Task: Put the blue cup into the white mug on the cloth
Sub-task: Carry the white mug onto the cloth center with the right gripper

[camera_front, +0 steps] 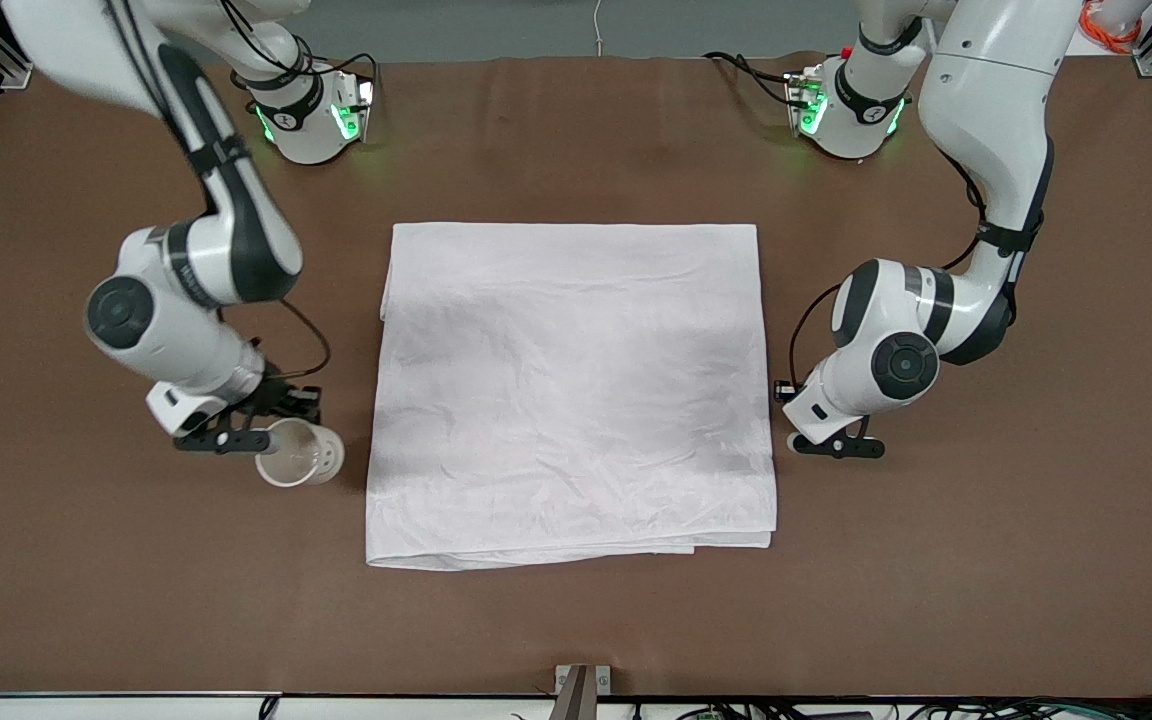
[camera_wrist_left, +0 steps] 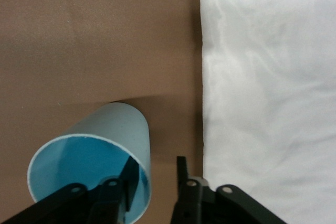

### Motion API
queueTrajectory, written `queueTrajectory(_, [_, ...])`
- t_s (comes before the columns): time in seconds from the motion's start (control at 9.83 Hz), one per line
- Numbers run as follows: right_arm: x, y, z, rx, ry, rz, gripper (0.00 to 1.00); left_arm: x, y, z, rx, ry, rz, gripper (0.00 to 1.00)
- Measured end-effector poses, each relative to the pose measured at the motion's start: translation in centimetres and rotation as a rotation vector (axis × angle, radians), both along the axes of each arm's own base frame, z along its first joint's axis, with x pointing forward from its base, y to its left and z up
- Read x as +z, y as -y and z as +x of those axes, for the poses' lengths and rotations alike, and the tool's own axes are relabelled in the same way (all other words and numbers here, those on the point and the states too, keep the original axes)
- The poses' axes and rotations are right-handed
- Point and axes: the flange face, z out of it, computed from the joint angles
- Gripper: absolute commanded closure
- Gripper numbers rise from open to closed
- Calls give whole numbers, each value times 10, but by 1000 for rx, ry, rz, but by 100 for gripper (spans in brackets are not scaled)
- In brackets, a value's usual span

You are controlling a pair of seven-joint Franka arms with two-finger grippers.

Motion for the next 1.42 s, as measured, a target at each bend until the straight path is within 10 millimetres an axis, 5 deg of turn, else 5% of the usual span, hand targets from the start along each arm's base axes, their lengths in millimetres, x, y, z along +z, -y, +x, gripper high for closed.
queueTrajectory(0.31, [25, -179, -65, -70, 24, 53, 100, 8, -3, 2, 4, 9, -1, 100])
queueTrajectory(0.41, [23, -221, -84, -76, 22, 65, 100, 13, -2, 3, 3, 15, -3, 100])
queueTrajectory(0.61, [-13, -273, -102, -79, 22, 80, 100, 41, -3, 7, 5, 19, -5, 100])
queueTrajectory(0.81, [-60, -292, -112, -66, -7, 53, 98, 76, -3, 16, 5, 38, -12, 100])
queueTrajectory(0.92, [-78, -296, -115, -61, -19, 39, 72, 89, 0, 22, 3, 58, -19, 100])
queueTrajectory(1.02, [-87, -297, -116, -59, -22, 33, 4, 96, 4, 26, -2, 73, -24, 100])
queueTrajectory(1.42, [-86, -298, -112, -50, -17, 21, 0, 114, 16, 38, -15, 115, -39, 100])
